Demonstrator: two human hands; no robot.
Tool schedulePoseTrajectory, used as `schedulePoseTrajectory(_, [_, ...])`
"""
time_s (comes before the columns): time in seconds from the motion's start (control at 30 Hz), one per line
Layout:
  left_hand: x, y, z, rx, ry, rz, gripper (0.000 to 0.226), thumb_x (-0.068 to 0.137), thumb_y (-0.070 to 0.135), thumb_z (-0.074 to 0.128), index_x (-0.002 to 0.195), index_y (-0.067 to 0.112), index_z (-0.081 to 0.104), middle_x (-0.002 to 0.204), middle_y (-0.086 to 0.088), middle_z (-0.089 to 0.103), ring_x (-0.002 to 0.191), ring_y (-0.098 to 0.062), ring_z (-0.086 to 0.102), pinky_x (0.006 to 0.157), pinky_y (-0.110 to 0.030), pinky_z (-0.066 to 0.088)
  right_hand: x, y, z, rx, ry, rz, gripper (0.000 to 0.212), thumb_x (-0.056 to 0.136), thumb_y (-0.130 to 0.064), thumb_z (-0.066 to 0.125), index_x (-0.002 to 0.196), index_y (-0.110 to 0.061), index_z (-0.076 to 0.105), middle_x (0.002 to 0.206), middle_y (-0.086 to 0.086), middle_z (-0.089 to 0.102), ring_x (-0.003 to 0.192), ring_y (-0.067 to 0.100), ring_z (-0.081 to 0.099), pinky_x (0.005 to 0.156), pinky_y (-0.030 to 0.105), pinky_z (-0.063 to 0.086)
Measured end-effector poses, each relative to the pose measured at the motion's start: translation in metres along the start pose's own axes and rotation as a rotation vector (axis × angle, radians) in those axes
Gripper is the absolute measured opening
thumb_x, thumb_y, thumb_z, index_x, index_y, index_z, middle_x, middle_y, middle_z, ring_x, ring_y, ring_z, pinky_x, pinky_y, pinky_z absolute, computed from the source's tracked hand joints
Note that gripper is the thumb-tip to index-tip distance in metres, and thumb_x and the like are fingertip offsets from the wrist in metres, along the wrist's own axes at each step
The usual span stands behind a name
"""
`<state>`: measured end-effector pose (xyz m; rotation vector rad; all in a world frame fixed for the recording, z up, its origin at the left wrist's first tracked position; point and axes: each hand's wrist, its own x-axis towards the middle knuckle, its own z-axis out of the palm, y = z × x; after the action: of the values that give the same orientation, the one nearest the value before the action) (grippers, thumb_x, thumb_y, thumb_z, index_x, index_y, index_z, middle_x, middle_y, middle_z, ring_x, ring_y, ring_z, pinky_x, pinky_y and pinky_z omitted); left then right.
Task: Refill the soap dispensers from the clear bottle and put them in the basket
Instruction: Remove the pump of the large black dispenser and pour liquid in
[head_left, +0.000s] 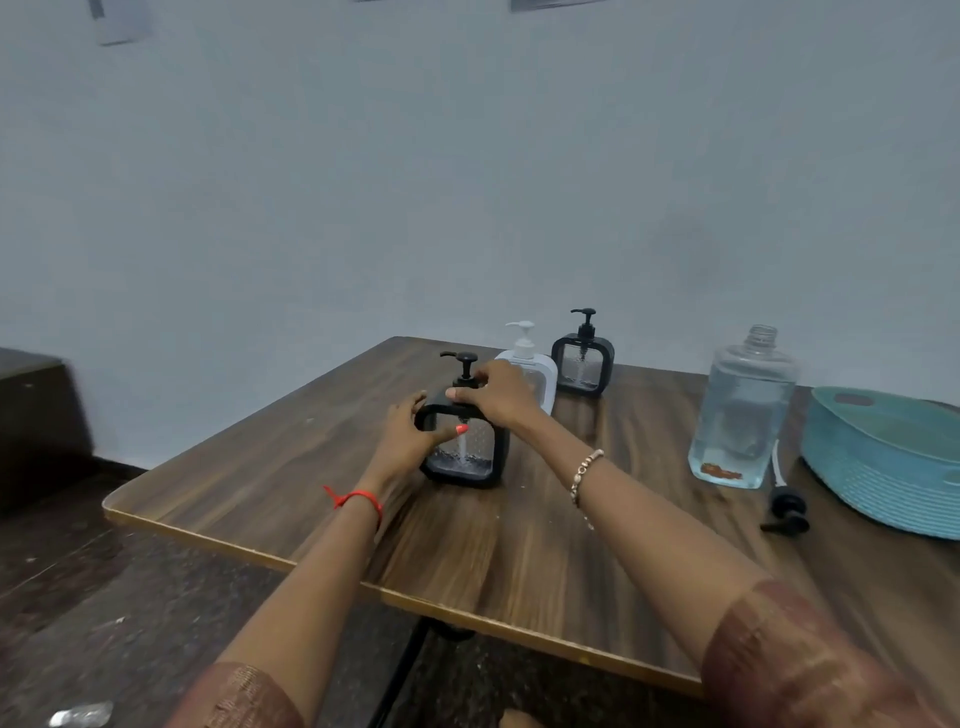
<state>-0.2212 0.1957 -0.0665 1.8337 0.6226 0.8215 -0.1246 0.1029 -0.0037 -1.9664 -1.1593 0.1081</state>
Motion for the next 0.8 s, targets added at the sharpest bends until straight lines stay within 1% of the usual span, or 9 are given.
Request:
schedulePoseTrajectory(0.13, [0.003, 0.010, 0.015, -0.174, -0.108, 0.045, 0.043, 0.066, 0.017, 0.082, 0.101, 0.025, 0.059, 0.098, 0.002, 0.067, 0.095, -0.020, 0.065, 0.069, -0.017, 0.053, -0.009, 0.010, -0.033, 0.017, -0.046, -0.030, 0.029, 0.079, -0.026, 0.071, 0.084, 0.002, 0.067, 0.081, 0.011, 0.067, 0.076, 0.024, 0.060, 0.079, 0.039, 0.046])
schedulePoseTrajectory(0.27, [0.004, 0.027, 0.042, -0.257, -0.175, 0.075, 0.056, 0.051, 0.022, 0.089, 0.100, 0.015, 0.064, 0.094, -0.003, 0.073, 0.088, -0.019, 0.069, 0.072, -0.027, 0.055, -0.022, 0.022, -0.074, 0.012, -0.069, -0.114, 0.019, 0.078, -0.021, 0.071, 0.086, -0.004, 0.069, 0.079, 0.005, 0.066, 0.070, 0.015, 0.060, 0.067, 0.026, 0.045])
schedulePoseTrajectory(0.37, [0.002, 0.041, 0.064, -0.293, -0.256, 0.105, 0.049, 0.041, 0.031, 0.090, 0.086, 0.026, 0.071, 0.086, 0.004, 0.075, 0.082, -0.011, 0.071, 0.066, -0.019, 0.054, -0.032, 0.038, -0.102, 0.066, -0.052, -0.159, 0.022, 0.077, -0.019, 0.072, 0.088, 0.000, 0.070, 0.094, 0.022, 0.068, 0.082, 0.029, 0.063, 0.080, 0.038, 0.050])
schedulePoseTrajectory(0.43, [0.002, 0.047, 0.077, -0.336, -0.326, 0.112, 0.044, 0.048, 0.023, 0.088, 0.089, 0.023, 0.071, 0.087, 0.003, 0.075, 0.083, -0.012, 0.071, 0.066, -0.020, 0.054, -0.038, 0.048, -0.117, 0.142, -0.050, -0.176, 0.017, 0.076, -0.015, 0.073, 0.086, -0.001, 0.071, 0.090, 0.019, 0.068, 0.077, 0.020, 0.065, 0.078, 0.035, 0.051])
schedulePoseTrajectory(0.5, [0.001, 0.051, 0.089, -0.364, -0.381, 0.107, 0.040, 0.058, 0.010, 0.084, 0.094, 0.018, 0.070, 0.085, 0.002, 0.075, 0.082, -0.013, 0.070, 0.067, -0.021, 0.055, -0.044, 0.057, -0.128, 0.229, -0.070, -0.180, 0.016, 0.074, -0.010, 0.074, 0.086, 0.000, 0.071, 0.079, 0.004, 0.069, 0.066, 0.006, 0.064, 0.069, 0.023, 0.051])
schedulePoseTrajectory(0.57, [0.000, 0.057, 0.096, -0.382, -0.424, 0.095, 0.038, 0.063, 0.001, 0.078, 0.097, 0.015, 0.068, 0.085, 0.002, 0.075, 0.083, -0.014, 0.070, 0.070, -0.022, 0.055, -0.049, 0.067, -0.137, 0.310, -0.099, -0.185, 0.015, 0.074, -0.004, 0.072, 0.088, 0.001, 0.071, 0.072, -0.003, 0.069, 0.064, 0.006, 0.064, 0.066, 0.018, 0.051])
schedulePoseTrajectory(0.67, [-0.003, 0.064, 0.100, -0.376, -0.558, 0.070, 0.032, 0.071, -0.004, 0.069, 0.098, 0.014, 0.066, 0.083, 0.001, 0.074, 0.082, -0.013, 0.070, 0.069, -0.021, 0.054, -0.054, 0.077, -0.151, 0.404, -0.246, -0.176, 0.017, 0.078, 0.000, 0.066, 0.094, -0.004, 0.069, 0.078, 0.007, 0.067, 0.074, 0.018, 0.062, 0.073, 0.021, 0.051])
schedulePoseTrajectory(0.73, [-0.004, 0.067, 0.104, -0.372, -0.630, 0.075, 0.030, 0.071, -0.003, 0.067, 0.094, 0.016, 0.067, 0.079, 0.004, 0.074, 0.079, -0.010, 0.070, 0.065, -0.017, 0.053, -0.055, 0.082, -0.160, 0.489, -0.384, -0.168, 0.021, 0.079, 0.000, 0.059, 0.099, -0.004, 0.065, 0.084, 0.000, 0.070, 0.083, 0.014, 0.064, 0.080, 0.021, 0.050])
schedulePoseTrajectory(0.8, [-0.005, 0.072, 0.110, -0.353, -0.596, 0.092, 0.031, 0.067, 0.001, 0.073, 0.094, 0.016, 0.068, 0.082, 0.004, 0.075, 0.081, -0.011, 0.070, 0.067, -0.017, 0.053, -0.055, 0.089, -0.165, 0.559, -0.395, -0.119, 0.029, 0.081, 0.004, 0.056, 0.110, 0.000, 0.060, 0.094, 0.003, 0.069, 0.089, 0.012, 0.064, 0.085, 0.021, 0.051])
